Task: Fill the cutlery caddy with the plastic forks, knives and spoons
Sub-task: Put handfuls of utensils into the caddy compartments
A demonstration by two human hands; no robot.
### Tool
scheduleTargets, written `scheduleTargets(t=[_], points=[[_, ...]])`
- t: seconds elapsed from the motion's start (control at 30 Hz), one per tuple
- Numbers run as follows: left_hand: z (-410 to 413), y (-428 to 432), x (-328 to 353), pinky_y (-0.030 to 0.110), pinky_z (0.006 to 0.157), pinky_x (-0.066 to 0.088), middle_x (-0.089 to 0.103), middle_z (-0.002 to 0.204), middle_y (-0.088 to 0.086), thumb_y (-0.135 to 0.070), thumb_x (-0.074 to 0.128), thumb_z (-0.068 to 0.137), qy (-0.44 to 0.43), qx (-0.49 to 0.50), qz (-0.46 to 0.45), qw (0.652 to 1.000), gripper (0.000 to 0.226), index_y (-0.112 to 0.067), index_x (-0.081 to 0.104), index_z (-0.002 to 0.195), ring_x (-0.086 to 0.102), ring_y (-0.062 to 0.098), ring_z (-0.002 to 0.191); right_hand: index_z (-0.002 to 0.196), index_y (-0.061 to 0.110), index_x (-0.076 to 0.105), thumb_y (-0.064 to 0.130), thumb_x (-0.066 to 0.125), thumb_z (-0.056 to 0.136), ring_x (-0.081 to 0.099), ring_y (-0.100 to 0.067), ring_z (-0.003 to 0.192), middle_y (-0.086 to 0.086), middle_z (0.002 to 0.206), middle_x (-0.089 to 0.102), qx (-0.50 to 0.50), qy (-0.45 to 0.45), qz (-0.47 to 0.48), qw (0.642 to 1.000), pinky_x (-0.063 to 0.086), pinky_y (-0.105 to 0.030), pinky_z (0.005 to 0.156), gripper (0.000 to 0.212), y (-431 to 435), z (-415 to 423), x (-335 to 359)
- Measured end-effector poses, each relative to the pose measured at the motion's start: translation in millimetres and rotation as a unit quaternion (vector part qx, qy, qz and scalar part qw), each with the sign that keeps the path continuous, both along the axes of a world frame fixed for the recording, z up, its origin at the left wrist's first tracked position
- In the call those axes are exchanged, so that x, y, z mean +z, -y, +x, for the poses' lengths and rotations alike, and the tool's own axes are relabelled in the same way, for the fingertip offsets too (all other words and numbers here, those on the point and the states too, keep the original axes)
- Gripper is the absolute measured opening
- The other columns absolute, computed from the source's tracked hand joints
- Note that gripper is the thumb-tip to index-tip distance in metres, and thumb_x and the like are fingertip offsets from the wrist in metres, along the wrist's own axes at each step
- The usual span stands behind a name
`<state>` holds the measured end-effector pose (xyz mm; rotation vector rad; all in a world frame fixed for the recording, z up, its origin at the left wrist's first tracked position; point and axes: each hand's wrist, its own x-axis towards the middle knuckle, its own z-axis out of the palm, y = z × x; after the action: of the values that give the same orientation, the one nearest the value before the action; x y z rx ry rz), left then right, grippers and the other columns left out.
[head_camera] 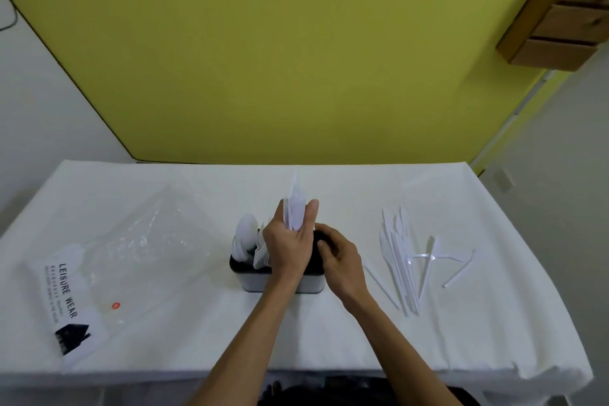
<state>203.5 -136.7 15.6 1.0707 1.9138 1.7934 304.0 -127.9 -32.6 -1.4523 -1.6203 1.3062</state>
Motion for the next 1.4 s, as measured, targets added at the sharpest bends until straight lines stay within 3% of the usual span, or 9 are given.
scheduleTargets(t=[0.13,0.23,0.33,0.5,0.83,0.93,1.07,1.23,1.4], points=[[1,2,-4,0.016,0.054,0.038,0.049,0.059,-0.006,-0.028,0.078,0.086,-0.028,-0.011,-0.012,0.999,0.037,-0.015,0.046,0.073,0.048,0.01,0.057,0.128,0.033,0.061,0.017,0.047,0.099,0.063,-0.003,0.11,0.018,0.118,0.068,-0.006,-0.012,0.013,1.0,0.054,-0.034,0.097,0.036,-1,0,0],[3,1,-2,0.006,0.065,0.042,0.06,0.082,-0.014,-0.022,0.081,0.084,-0.005,-0.005,-0.031,1.0,0.034,-0.021,0.05,0.099,0.058,-0.008,0.074,0.125,0.034,0.063,0.013,0.048,0.099,0.064,-0.001,0.108,0.02,0.115,0.069,-0.006,-0.031,0.019,0.999,0.055,-0.031,0.096,0.037,-1,-1,3],[4,1,0,0.009,0.072,0.048,0.065,0.089,-0.011,-0.013,0.08,0.082,0.05,-0.022,-0.016,0.998,0.049,-0.018,0.049,0.12,0.065,-0.003,0.082,0.122,0.035,0.065,0.011,0.048,0.099,0.065,-0.002,0.108,0.021,0.114,0.07,-0.012,-0.041,0.022,0.999,0.055,-0.032,0.096,0.038,-1,-2,3],[0,0,7,0.016,0.07,0.048,0.063,0.07,-0.012,-0.013,0.08,0.082,0.017,-0.005,0.004,1.0,0.052,-0.027,0.046,0.119,0.063,0.009,0.072,0.122,0.034,0.064,0.016,0.048,0.097,0.065,-0.007,0.109,0.015,0.116,0.07,-0.015,-0.042,0.011,0.999,0.055,-0.038,0.096,0.035,-3,-2,-4],[-26,2,22,0.035,0.08,0.053,0.073,0.085,-0.009,-0.018,0.048,0.103,-0.123,-0.076,-0.052,0.988,0.007,-0.019,0.055,0.103,0.069,0.008,0.084,0.124,0.031,0.064,0.016,0.051,0.098,0.06,-0.004,0.114,0.017,0.12,0.067,-0.033,-0.055,0.0,0.998,0.051,-0.033,0.101,0.033,-2,-1,-5],[-42,9,14,0.048,0.114,0.031,0.072,0.113,-0.007,-0.014,0.039,0.104,-0.252,-0.127,-0.194,0.94,0.022,-0.019,0.06,0.105,0.063,0.014,0.112,0.124,0.029,0.065,0.014,0.052,0.097,0.06,-0.003,0.113,0.017,0.12,0.067,-0.037,-0.066,-0.009,0.997,0.051,-0.032,0.101,0.033,-2,-1,-3],[-45,20,9,0.047,0.122,-0.003,0.018,0.167,-0.003,-0.03,0.023,0.109,-0.311,-0.189,-0.31,0.878,0.043,-0.025,0.056,0.136,0.003,0.01,0.155,0.122,0.03,0.065,0.015,0.052,0.098,0.061,-0.004,0.113,0.016,0.119,0.067,-0.042,-0.065,-0.002,0.997,0.052,-0.033,0.1,0.032,-1,-2,-4],[-39,20,10,0.041,0.123,-0.003,0.019,0.167,-0.007,-0.051,0.005,0.1,-0.331,-0.208,-0.268,0.88,0.07,-0.021,0.043,0.15,0.0,0.004,0.154,0.124,0.033,0.064,0.019,0.051,0.098,0.061,-0.006,0.114,0.016,0.121,0.067,-0.034,-0.057,0.0,0.998,0.051,-0.035,0.101,0.032,-1,-3,-7],[-38,10,13,0.042,0.125,0.0,0.038,0.16,-0.002,-0.031,0.02,0.108,-0.385,-0.199,-0.3,0.85,0.048,-0.016,0.054,0.14,0.014,0.01,0.154,0.131,0.027,0.061,0.03,0.048,0.103,0.056,-0.002,0.12,0.016,0.129,0.063,0.009,-0.052,-0.019,0.998,0.047,-0.029,0.105,0.031,-2,8,5]])
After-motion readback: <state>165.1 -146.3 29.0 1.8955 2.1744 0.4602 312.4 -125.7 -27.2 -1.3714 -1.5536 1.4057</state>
